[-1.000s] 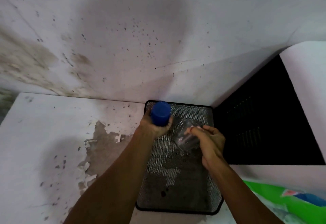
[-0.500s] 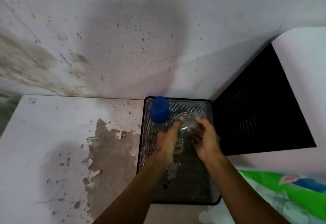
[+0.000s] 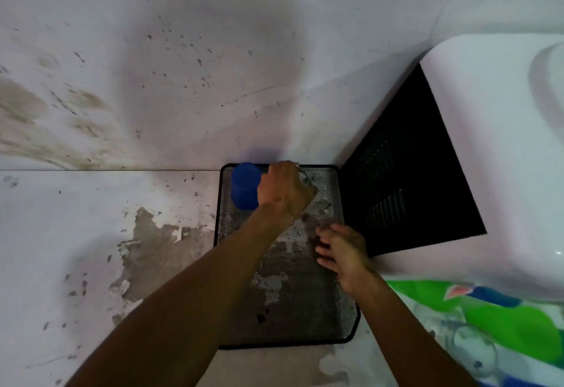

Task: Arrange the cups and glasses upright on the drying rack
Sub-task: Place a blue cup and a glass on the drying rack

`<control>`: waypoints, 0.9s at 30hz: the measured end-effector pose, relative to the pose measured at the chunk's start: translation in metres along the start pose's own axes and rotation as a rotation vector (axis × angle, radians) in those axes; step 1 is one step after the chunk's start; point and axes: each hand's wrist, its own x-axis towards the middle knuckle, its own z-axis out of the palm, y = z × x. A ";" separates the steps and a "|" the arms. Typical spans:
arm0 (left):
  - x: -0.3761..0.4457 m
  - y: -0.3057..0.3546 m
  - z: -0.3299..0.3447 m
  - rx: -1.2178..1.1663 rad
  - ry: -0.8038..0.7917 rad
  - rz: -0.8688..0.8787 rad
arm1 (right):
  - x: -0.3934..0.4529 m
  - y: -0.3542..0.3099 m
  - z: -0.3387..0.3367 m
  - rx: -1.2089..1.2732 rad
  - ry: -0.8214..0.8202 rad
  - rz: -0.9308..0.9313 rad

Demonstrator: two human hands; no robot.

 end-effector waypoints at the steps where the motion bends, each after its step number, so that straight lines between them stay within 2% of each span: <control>1: 0.005 0.002 0.001 0.071 -0.027 0.020 | -0.003 0.002 -0.003 -0.016 -0.005 -0.007; 3: 0.012 0.004 0.003 0.144 -0.064 0.027 | -0.009 0.005 -0.009 -0.052 -0.014 -0.032; 14: 0.021 -0.008 0.014 0.202 -0.064 0.009 | -0.021 0.012 -0.024 -0.114 -0.095 -0.095; 21: 0.013 0.004 -0.001 0.286 -0.169 0.023 | -0.031 0.013 -0.029 -0.214 -0.156 -0.178; 24: -0.012 0.011 -0.008 0.343 -0.058 0.062 | -0.040 0.014 -0.035 -0.300 -0.161 -0.241; 27: -0.058 0.009 -0.007 0.276 0.033 0.237 | -0.050 0.018 -0.044 -0.338 -0.148 -0.337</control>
